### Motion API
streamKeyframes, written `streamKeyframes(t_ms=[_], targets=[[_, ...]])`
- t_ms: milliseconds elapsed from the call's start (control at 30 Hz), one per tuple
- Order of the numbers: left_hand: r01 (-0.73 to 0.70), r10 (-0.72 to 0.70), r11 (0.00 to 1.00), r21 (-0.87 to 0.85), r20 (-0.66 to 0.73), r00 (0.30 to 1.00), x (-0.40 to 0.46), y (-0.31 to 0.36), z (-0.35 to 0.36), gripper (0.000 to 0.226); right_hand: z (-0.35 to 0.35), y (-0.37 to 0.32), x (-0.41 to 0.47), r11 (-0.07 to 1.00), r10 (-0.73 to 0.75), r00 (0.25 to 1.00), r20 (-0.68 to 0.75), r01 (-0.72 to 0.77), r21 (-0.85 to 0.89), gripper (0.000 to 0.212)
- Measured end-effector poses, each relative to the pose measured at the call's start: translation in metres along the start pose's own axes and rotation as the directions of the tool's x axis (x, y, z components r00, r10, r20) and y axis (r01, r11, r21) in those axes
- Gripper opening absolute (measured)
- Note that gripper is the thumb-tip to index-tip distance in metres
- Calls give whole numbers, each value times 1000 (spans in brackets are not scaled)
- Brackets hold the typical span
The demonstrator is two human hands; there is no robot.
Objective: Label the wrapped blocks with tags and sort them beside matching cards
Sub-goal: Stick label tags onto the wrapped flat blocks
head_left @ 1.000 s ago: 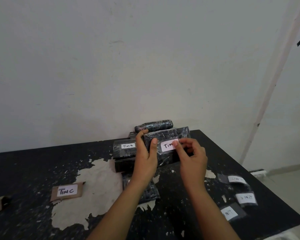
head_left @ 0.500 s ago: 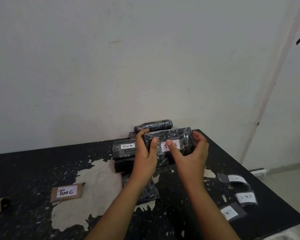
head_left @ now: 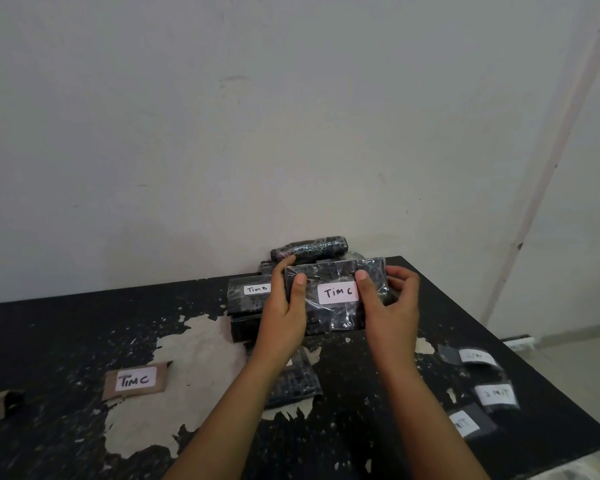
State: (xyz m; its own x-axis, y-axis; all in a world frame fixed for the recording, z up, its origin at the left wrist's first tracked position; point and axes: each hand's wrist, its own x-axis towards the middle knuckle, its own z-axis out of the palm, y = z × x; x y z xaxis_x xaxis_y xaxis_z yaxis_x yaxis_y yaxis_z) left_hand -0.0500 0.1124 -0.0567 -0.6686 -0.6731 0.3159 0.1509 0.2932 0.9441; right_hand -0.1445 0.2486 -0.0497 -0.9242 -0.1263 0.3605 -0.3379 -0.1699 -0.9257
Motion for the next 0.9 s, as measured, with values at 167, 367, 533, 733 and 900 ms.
streamKeyframes(t_ms=[167, 367, 533, 733, 900], targets=[[82, -82, 997, -9, 6, 997, 5, -2, -9, 81, -4, -1, -1, 998, -23, 989, 143, 31, -55, 57], [154, -148, 986, -72, 81, 986, 5, -12, -26, 98, -6, 4, -3, 999, -7, 971, 240, 19, -47, 49], [197, -177, 972, -131, 155, 972, -1, -27, -39, 121, 1, 16, -10, 997, 19, 961, 277, 3, -80, 38], [287, -284, 958, -9, 136, 949, -7, -41, -54, 95, 8, 31, -17, 989, 85, 946, 313, -43, -138, 40], [292, -294, 956, 40, 73, 953, -15, -38, -56, 72, 13, 44, -22, 983, 151, 921, 360, -100, -157, 35]])
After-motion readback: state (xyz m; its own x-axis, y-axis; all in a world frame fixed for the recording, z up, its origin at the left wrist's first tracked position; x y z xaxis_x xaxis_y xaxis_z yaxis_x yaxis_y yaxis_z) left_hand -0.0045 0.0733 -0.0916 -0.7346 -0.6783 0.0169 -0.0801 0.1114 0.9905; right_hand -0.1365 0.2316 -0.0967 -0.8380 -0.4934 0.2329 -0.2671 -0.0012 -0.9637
